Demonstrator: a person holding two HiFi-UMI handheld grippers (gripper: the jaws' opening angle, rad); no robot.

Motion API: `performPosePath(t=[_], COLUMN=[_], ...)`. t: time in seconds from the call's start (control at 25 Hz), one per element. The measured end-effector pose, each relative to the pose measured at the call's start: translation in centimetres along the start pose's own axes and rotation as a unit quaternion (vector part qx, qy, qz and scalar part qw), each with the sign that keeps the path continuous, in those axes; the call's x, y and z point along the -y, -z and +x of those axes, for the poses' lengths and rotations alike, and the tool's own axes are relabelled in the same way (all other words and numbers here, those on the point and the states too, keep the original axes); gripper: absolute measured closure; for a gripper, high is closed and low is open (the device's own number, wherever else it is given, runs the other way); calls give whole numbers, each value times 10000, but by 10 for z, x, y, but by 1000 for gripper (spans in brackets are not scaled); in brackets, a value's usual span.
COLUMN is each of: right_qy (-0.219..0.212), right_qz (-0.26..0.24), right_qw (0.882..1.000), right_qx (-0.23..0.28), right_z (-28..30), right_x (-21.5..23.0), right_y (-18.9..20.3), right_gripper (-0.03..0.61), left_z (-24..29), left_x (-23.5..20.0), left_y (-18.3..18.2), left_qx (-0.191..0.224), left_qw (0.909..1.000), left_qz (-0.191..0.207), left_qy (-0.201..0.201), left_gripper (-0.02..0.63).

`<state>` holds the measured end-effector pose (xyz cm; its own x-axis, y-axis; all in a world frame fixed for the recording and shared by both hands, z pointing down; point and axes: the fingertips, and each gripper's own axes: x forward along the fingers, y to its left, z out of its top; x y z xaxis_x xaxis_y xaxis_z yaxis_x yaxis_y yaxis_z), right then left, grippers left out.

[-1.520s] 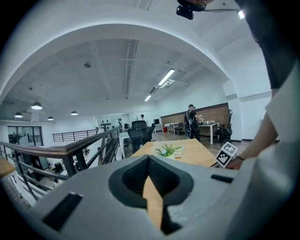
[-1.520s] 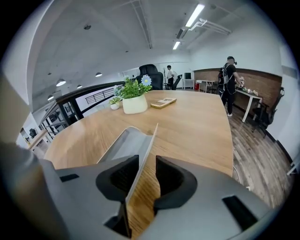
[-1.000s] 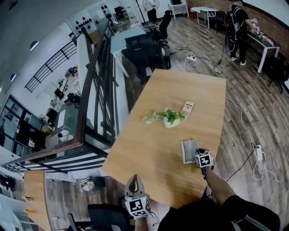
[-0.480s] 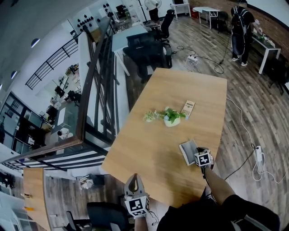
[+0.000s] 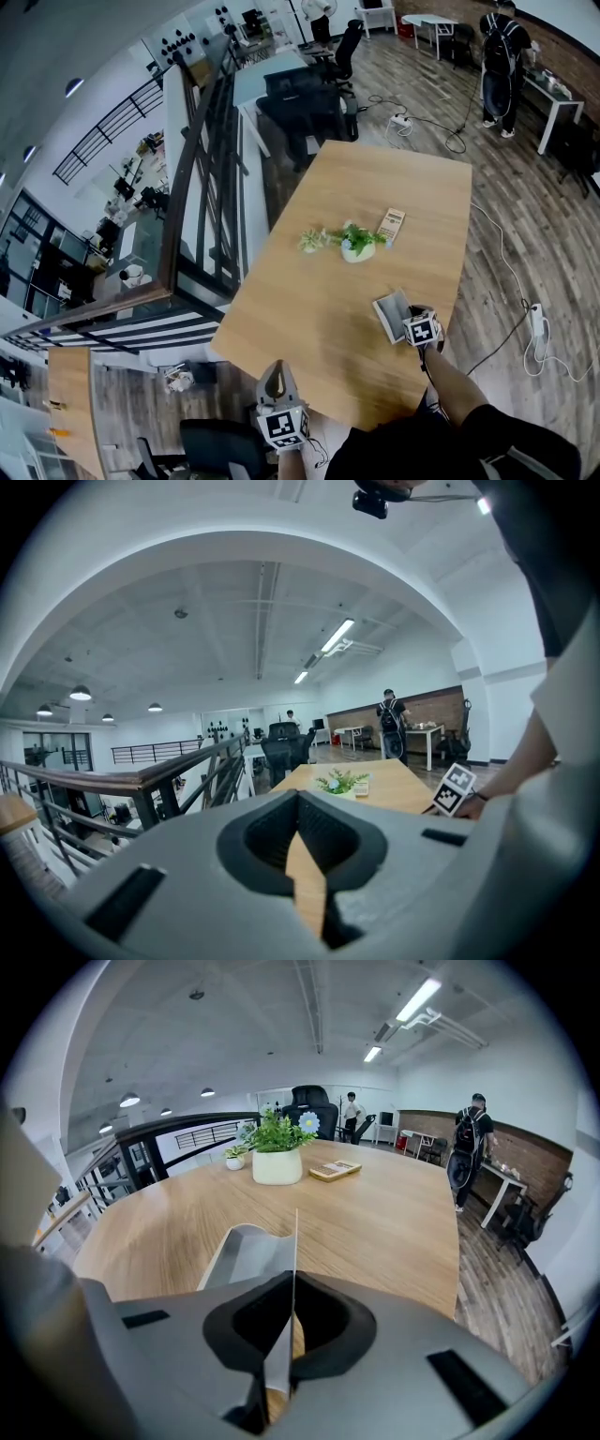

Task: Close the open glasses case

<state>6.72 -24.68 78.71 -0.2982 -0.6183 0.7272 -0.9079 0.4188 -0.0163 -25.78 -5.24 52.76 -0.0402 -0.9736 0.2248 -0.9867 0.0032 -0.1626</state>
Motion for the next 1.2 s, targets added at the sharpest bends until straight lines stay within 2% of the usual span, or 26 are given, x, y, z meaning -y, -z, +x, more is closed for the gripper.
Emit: performPosePath(t=[0.12,0.2,0.32,0.44,0.6,0.8,1.0,1.2], right_qy=[110,255,567,906,1280,1382,1570,1525], right_qz=[-419,-878,-1945,-3062,-4334,-4973,-5924,-6348], right_qw=[9990,9957,9790,9471,8917,8561,7899,7573], right_qx=[-56,-136,-243,-311,-250,-264,-206,-152], right_z=[0,-3,-5,-7,-11,-14,-19,-25], right_x=[-4,-7,-14,-24,-39,-51,-70,-80], right_y=[-1,-1,-5,-7,-10,-2,2,12], right_gripper=[558,558,558,558,556,543,537,515], left_z=[-1,-3,-1,1,0,0,3,3], left_x=[1,3,4,5,4,4,5,9], left_y=[5,7,6,7,8,11,11,10], left_qx=[-45,-60,-64,-61,-64,-78,-71,-75], left_qw=[9999,9999,9999,9999,9999,9998,9999,9998], left_qz=[-92,-116,-116,-141,-142,-145,-131,-148], left_qy=[12,23,45,44,46,54,79,109], left_gripper=[614,614,614,614,614,614,614,614])
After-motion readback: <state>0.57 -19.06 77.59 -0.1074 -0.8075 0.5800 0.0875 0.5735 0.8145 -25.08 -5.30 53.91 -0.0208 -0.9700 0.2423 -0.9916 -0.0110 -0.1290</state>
